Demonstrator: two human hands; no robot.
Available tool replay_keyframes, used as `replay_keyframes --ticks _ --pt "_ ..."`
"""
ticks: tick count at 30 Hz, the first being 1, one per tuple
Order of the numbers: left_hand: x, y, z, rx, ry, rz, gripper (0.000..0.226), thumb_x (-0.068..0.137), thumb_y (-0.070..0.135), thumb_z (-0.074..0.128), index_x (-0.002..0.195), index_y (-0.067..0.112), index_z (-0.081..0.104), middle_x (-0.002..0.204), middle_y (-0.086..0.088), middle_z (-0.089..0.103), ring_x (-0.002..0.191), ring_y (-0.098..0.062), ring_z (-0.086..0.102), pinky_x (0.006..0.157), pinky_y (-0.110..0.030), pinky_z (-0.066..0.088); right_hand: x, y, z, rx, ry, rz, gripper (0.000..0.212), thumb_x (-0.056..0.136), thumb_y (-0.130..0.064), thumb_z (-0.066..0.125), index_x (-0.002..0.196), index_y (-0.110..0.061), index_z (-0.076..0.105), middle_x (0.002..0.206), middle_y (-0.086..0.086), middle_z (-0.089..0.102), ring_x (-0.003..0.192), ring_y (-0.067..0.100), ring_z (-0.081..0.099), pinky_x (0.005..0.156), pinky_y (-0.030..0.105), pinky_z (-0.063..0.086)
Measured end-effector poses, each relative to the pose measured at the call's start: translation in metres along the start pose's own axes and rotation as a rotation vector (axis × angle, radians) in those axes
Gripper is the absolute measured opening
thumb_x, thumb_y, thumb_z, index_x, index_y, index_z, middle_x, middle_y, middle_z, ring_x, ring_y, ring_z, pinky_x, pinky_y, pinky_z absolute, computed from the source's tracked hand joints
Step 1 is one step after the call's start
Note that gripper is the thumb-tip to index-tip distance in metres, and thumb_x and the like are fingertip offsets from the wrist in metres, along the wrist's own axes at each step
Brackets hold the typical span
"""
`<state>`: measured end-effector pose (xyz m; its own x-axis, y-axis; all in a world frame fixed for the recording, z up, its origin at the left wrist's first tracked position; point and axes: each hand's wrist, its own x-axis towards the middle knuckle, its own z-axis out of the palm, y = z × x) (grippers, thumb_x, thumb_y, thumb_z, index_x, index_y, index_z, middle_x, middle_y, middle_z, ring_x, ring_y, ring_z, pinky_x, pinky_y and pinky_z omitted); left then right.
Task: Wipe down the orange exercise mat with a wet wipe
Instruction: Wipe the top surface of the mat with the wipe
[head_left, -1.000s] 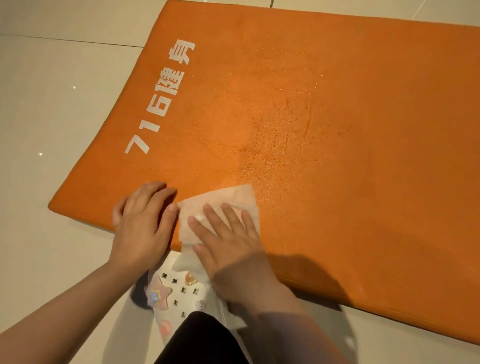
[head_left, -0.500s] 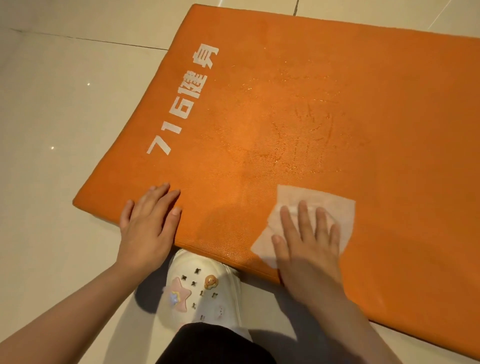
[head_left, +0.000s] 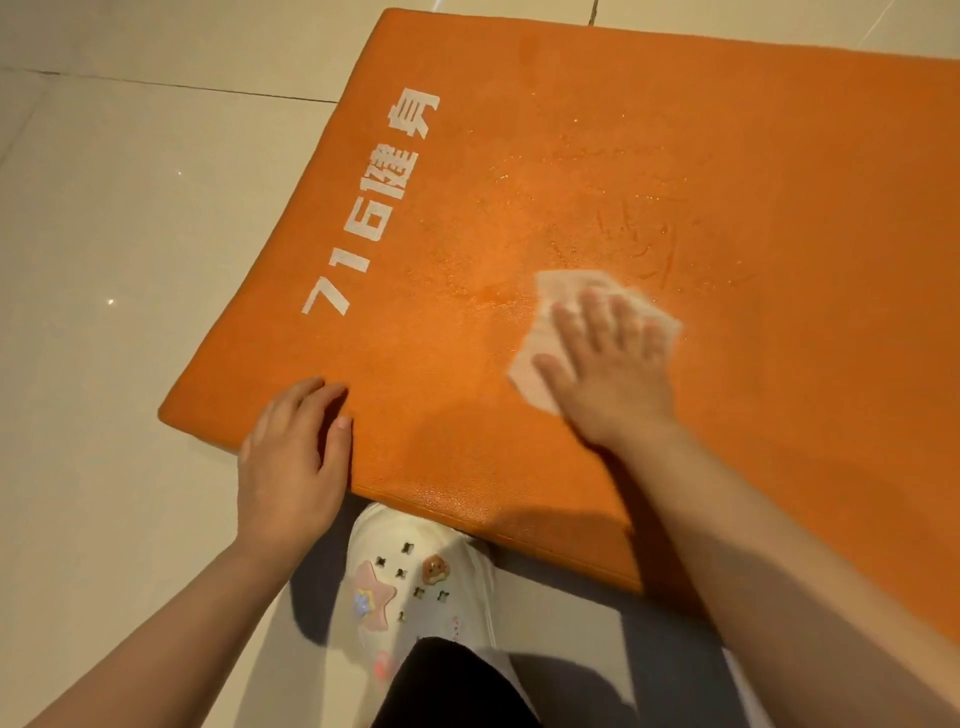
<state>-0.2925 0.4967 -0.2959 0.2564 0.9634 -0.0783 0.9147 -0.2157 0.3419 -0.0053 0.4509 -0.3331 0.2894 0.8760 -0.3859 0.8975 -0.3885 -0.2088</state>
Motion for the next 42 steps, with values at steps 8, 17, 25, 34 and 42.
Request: replay_keyframes --ticks 8,17,25,34,42 --pt "0.028 0.051 0.009 0.142 -0.133 0.016 0.064 0.094 0.060 0.023 0.143 0.026 0.047 0.152 -0.004 0.039 0.142 -0.024 0.029 0.114 -0.053 0.019 -0.059 0.013 0.008 0.144 -0.058 0.211 0.067 0.096 -0.062 -0.001 0.154 -0.033 -0.016 0.159 -0.001 -0.028 0.145 0.027 -0.029 0.115 0.052 -0.021" --pt "0.023 0.067 0.032 0.305 -0.314 0.000 0.073 0.091 0.073 0.005 0.155 0.040 0.016 0.166 0.005 0.005 0.152 -0.018 -0.004 0.119 -0.053 -0.003 -0.098 0.023 0.023 0.167 -0.077 0.046 0.076 0.074 -0.077 -0.016 0.144 -0.046 -0.026 0.149 -0.018 -0.040 0.140 0.014 -0.039 0.114 0.042 -0.024" --pt "0.025 0.065 0.031 0.310 -0.293 0.015 0.082 0.082 0.075 0.002 0.153 0.039 0.024 0.164 0.003 0.015 0.152 -0.019 0.003 0.118 -0.055 0.003 -0.065 0.138 -0.011 0.189 0.042 0.532 0.074 0.095 -0.066 0.018 0.157 -0.031 -0.004 0.163 0.000 -0.018 0.149 0.027 -0.018 0.118 0.055 -0.009" --pt "0.057 0.094 0.034 0.238 -0.340 -0.038 0.094 0.074 0.093 0.021 0.153 0.041 0.018 0.160 0.000 0.011 0.148 -0.020 0.003 0.117 -0.060 0.005 0.037 0.103 -0.027 0.060 0.129 0.386 0.070 0.099 -0.060 0.015 0.157 -0.027 -0.006 0.163 0.004 -0.016 0.149 0.033 -0.017 0.116 0.060 -0.011" --pt "0.071 0.087 0.046 0.367 -0.487 -0.094 0.108 0.056 0.101 -0.005 0.148 0.047 -0.024 0.160 0.006 -0.028 0.149 -0.020 -0.021 0.117 -0.062 -0.004 0.055 0.024 -0.016 -0.173 0.034 -0.310 0.066 0.096 -0.066 0.003 0.153 -0.037 -0.013 0.161 -0.005 -0.023 0.148 0.026 -0.024 0.115 0.055 -0.018"
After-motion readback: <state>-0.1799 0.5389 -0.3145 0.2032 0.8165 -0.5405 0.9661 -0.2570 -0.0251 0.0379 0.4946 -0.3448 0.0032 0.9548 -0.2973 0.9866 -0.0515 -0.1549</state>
